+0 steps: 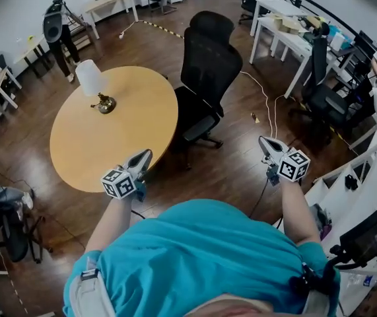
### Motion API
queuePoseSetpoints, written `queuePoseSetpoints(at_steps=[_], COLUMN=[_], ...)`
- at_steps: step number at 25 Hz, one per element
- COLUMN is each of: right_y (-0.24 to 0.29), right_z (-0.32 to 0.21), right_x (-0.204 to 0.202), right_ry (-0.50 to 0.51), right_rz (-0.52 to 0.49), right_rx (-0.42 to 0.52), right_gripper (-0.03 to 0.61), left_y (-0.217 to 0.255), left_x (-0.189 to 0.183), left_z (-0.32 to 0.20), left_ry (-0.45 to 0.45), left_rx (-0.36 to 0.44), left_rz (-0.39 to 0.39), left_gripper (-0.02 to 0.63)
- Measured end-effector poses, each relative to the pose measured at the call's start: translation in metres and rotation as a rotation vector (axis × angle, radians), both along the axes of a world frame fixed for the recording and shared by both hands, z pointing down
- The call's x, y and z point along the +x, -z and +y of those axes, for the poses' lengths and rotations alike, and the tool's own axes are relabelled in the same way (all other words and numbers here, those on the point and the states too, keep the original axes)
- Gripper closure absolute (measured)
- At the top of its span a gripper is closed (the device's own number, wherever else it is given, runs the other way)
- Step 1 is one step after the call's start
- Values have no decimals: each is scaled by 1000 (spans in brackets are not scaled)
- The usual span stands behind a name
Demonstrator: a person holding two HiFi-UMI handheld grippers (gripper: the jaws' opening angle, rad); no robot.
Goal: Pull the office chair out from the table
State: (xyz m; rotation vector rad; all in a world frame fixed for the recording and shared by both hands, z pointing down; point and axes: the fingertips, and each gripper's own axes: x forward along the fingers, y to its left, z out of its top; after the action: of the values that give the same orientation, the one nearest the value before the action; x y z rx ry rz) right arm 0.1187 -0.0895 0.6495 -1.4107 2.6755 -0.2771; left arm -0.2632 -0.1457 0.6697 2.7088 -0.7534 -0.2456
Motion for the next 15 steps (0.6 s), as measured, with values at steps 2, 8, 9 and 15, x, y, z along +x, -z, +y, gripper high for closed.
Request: queuePoseSetpoints(at_steps=[2, 8, 9, 15], right_y=[3, 34, 40, 94], right_z=[-25, -121, -134, -222], right_x=[9, 24, 20, 79], right_ry=[-7, -60, -74, -136], right_rz=[4, 14, 18, 4], right_rx=[4, -7, -9, -13], right_gripper=[578, 578, 578, 577], left_y=[6, 21, 19, 55], left_x=[15, 51, 50, 117], left_z=[-26, -128, -143, -238], left_ry=[-7, -84, -99, -173], left_rx=[-2, 43, 29, 13], left_rz=[13, 33, 36, -2], left_gripper=[595, 595, 595, 595])
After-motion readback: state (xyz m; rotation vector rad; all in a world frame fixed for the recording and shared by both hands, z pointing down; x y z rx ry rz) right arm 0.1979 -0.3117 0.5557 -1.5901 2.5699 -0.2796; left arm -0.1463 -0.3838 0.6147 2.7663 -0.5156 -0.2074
